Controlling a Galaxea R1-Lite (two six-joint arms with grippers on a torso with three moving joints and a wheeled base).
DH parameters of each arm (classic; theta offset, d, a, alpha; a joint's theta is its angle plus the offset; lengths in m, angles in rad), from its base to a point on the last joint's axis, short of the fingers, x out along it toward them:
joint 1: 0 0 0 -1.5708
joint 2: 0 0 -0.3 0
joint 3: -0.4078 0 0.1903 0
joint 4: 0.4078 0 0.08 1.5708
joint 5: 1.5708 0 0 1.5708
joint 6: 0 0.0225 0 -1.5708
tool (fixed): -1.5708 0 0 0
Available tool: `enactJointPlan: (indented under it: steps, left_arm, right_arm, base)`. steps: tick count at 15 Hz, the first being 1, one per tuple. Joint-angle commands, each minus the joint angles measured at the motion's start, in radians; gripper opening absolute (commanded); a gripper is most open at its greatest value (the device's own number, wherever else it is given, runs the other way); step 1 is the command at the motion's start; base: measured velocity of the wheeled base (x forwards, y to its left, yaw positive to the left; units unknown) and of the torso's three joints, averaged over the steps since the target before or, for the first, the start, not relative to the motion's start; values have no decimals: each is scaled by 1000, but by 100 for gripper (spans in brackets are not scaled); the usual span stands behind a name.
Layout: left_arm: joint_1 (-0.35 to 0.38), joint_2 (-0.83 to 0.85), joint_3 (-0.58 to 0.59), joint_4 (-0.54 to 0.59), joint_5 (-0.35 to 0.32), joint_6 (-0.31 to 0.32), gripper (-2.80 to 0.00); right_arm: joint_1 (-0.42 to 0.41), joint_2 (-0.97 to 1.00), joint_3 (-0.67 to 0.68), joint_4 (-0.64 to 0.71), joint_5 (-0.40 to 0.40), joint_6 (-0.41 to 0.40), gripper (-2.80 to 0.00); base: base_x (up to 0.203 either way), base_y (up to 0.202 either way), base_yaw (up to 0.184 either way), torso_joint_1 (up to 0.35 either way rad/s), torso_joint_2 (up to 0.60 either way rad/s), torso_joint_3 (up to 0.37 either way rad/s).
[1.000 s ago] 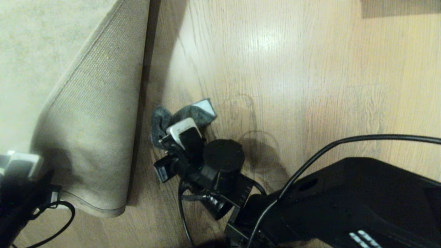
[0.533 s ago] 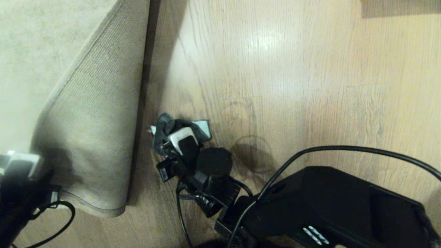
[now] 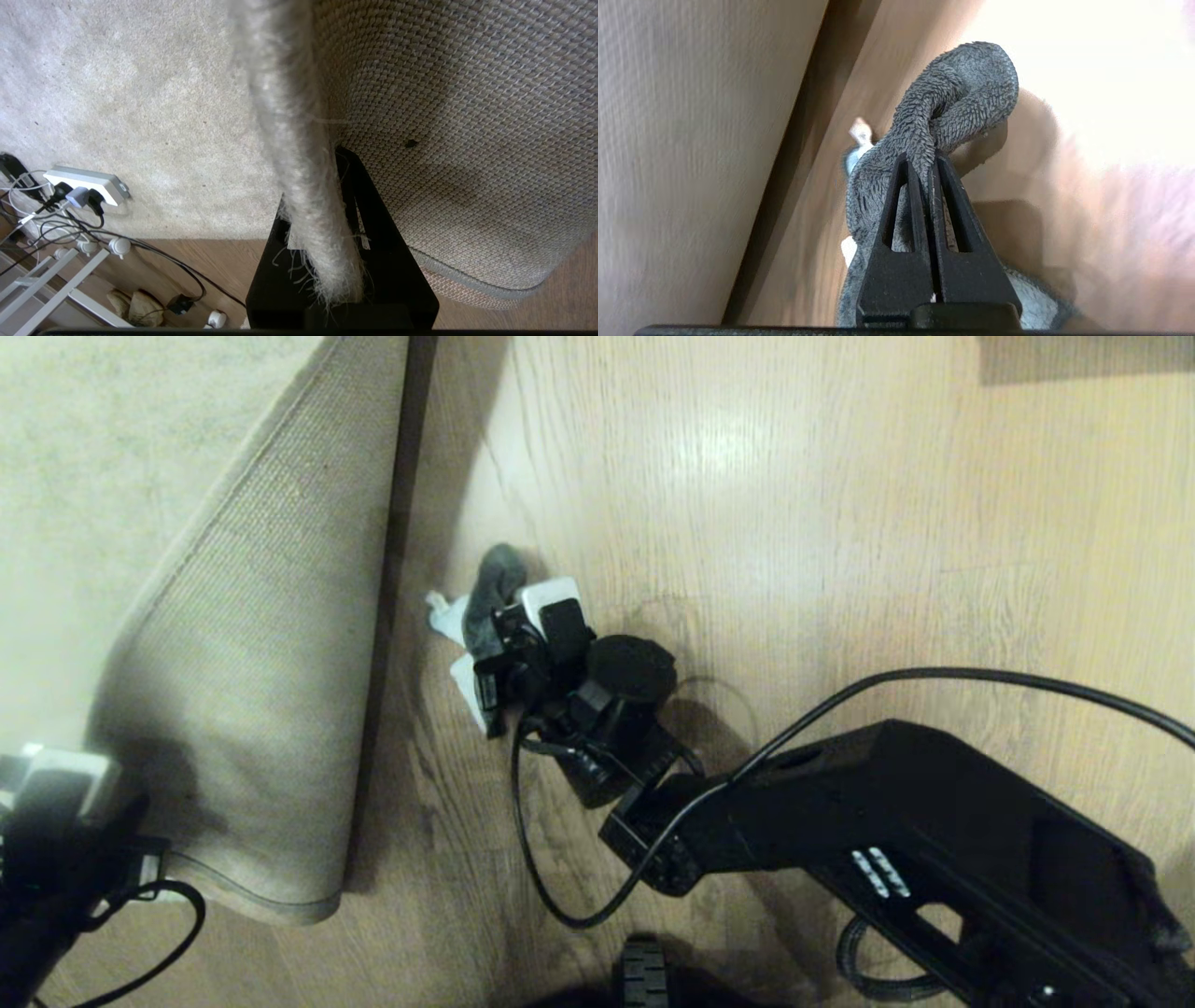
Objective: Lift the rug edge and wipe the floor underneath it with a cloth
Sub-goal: Wipe the floor under the carpet with a rag
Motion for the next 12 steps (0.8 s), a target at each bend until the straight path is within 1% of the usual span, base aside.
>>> enactJointPlan:
  steps: [1,3,7,9,12]
  left_arm:
    - [0,0,0,-33,0,3,-280]
    - [0,0,0,-33,0,2,-280]
    - [-1,1,0,-33,0,2,-280]
    - [-1,1,0,-33,0,2,-280]
    - [-1,1,0,-33,0,2,-280]
  right_arm:
    - [-10,-79,-2,10,-2,-8,-280]
    - [-23,-123,-2,19,1,-31,-280]
    - [-21,-216,37,49,1,-37,-280]
    - [-6,-254,121,45,3,-37,-280]
    - [43,-299,317,8,6,-34,-280]
  base:
    - [0,0,0,0,0,0]
    - [0,0,0,0,0,0]
    - [0,0,0,0,0,0]
    - [0,0,0,0,0,0]
    - [0,0,0,0,0,0]
